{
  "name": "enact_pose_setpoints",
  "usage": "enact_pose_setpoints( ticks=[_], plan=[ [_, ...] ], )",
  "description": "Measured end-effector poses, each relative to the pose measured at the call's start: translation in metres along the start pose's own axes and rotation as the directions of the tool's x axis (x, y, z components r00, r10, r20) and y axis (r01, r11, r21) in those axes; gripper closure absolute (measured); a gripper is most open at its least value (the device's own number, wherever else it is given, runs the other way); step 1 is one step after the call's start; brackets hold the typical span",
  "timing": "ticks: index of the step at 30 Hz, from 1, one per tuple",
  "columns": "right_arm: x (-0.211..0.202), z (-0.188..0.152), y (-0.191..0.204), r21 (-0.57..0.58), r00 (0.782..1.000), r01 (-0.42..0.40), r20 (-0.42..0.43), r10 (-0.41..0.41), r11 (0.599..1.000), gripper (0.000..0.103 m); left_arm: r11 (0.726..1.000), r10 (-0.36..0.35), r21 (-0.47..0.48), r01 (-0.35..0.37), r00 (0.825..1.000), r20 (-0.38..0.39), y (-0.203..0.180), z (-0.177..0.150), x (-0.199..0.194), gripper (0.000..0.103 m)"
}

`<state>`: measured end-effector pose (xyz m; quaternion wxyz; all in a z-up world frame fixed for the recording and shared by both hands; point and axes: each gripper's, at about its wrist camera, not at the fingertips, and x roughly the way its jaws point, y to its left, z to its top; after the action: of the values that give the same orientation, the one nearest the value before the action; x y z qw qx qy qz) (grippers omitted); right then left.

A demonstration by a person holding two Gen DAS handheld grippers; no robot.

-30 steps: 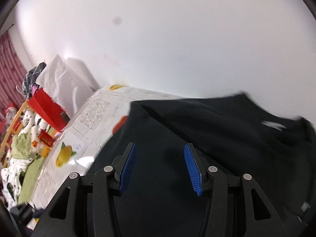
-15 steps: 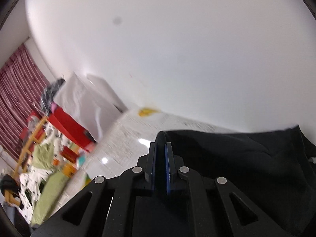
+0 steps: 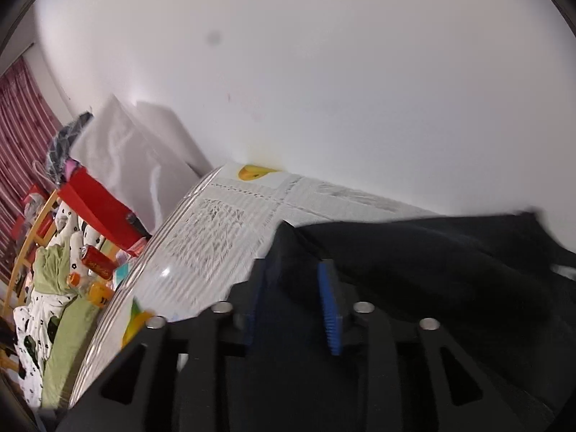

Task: Fold small clothes

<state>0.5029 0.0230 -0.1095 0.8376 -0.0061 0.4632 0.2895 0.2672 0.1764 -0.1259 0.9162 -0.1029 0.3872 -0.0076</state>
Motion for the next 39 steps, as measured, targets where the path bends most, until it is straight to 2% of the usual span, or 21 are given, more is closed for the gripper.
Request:
enact_pose_setpoints(
  ticks=[2, 4, 8, 10, 12, 14, 17, 20, 21, 23, 25, 28, 29, 30, 33, 35, 36, 38, 39],
  plan=[
    [-0.045, -0.023, -0.015, -0.009, 0.997, 0.059, 0.041, -0.058, 0.998, 0.063, 1.0, 0.003, 0.026, -0.003, 1.0, 0.017, -0.007, 0.009, -0.003, 0.06],
    [-0.077, -0.046, -0.029, -0.003, 0.991, 0.121, 0.055, -0.12, 0.993, 0.061, 0.999, 0.005, 0.054, -0.006, 1.0, 0.016, -0.016, 0.018, 0.004, 0.059],
    [-0.156, -0.11, -0.087, 0.07, 0.96, 0.27, 0.053, -0.274, 0.96, 0.061, 0.994, 0.085, 0.064, -0.083, 0.996, -0.024, -0.018, 0.023, 0.035, 0.059],
    [-0.194, -0.146, -0.119, 0.117, 0.93, 0.359, 0.04, -0.365, 0.926, 0.061, 0.99, 0.135, 0.051, -0.132, 0.989, -0.067, -0.01, 0.022, 0.047, 0.059],
    [-0.22, -0.183, -0.148, 0.147, 0.897, 0.437, 0.005, -0.443, 0.887, 0.061, 0.991, 0.133, 0.018, -0.132, 0.986, -0.1, -0.001, 0.019, 0.052, 0.059],
    [-0.233, -0.212, -0.169, 0.177, 0.874, 0.484, -0.04, -0.485, 0.857, 0.061, 0.99, 0.142, 0.013, -0.142, 0.985, -0.099, -0.001, 0.019, 0.045, 0.059],
    [-0.244, -0.241, -0.196, 0.261, 0.865, 0.495, -0.056, -0.498, 0.829, 0.061, 0.989, 0.148, 0.026, -0.146, 0.985, -0.085, -0.008, 0.018, 0.031, 0.059],
    [-0.239, -0.259, -0.223, 0.317, 0.835, 0.54, -0.087, -0.544, 0.779, 0.061, 0.992, 0.127, 0.029, -0.125, 0.989, -0.072, -0.017, 0.012, 0.011, 0.059],
    [-0.238, -0.266, -0.233, 0.352, 0.837, 0.535, -0.099, -0.538, 0.767, 0.061, 0.993, 0.119, 0.032, -0.117, 0.99, -0.07, -0.02, 0.01, 0.005, 0.059],
    [-0.248, -0.272, -0.239, 0.421, 0.861, 0.484, -0.076, -0.502, 0.767, 0.061, 0.994, 0.106, 0.048, -0.103, 0.992, -0.064, -0.028, 0.005, -0.006, 0.059],
    [-0.264, -0.278, -0.236, 0.446, 0.87, 0.461, -0.056, -0.491, 0.767, 0.061, 0.993, 0.104, 0.07, -0.1, 0.993, -0.056, -0.036, -0.002, -0.016, 0.059],
    [-0.302, -0.293, -0.216, 0.427, 0.857, 0.466, 0.001, -0.516, 0.775, 0.06, 0.992, 0.094, 0.09, -0.088, 0.994, -0.055, -0.049, -0.014, -0.031, 0.059],
    [-0.313, -0.296, -0.213, 0.417, 0.848, 0.478, 0.011, -0.53, 0.773, 0.06, 0.992, 0.092, 0.094, -0.086, 0.994, -0.057, -0.053, -0.019, -0.035, 0.059],
    [-0.329, -0.305, -0.209, 0.405, 0.83, 0.503, 0.02, -0.558, 0.763, 0.058, 0.993, 0.082, 0.093, -0.076, 0.995, -0.06, -0.056, -0.022, -0.038, 0.059],
    [-0.37, -0.339, -0.213, 0.402, 0.756, 0.598, 0.006, -0.655, 0.694, 0.043, 0.994, 0.068, 0.089, -0.063, 0.996, -0.059, -0.065, -0.031, -0.047, 0.059],
    [-0.393, -0.362, -0.22, 0.42, 0.725, 0.63, -0.017, -0.688, 0.653, 0.04, 0.994, 0.067, 0.093, -0.062, 0.996, -0.053, -0.07, -0.037, -0.053, 0.058],
    [-0.405, -0.378, -0.226, 0.429, 0.704, 0.653, -0.038, -0.709, 0.625, 0.039, 0.994, 0.062, 0.09, -0.057, 0.997, -0.053, -0.072, -0.041, -0.056, 0.056],
    [-0.425, -0.405, -0.238, 0.441, 0.665, 0.692, -0.081, -0.742, 0.572, 0.037, 0.996, 0.049, 0.08, -0.045, 0.997, -0.058, -0.074, -0.049, -0.06, 0.043],
    [-0.433, -0.422, -0.245, 0.453, 0.658, 0.699, -0.106, -0.745, 0.553, 0.033, 0.997, 0.046, 0.072, -0.042, 0.997, -0.061, -0.074, -0.053, -0.062, 0.042]
  ],
)
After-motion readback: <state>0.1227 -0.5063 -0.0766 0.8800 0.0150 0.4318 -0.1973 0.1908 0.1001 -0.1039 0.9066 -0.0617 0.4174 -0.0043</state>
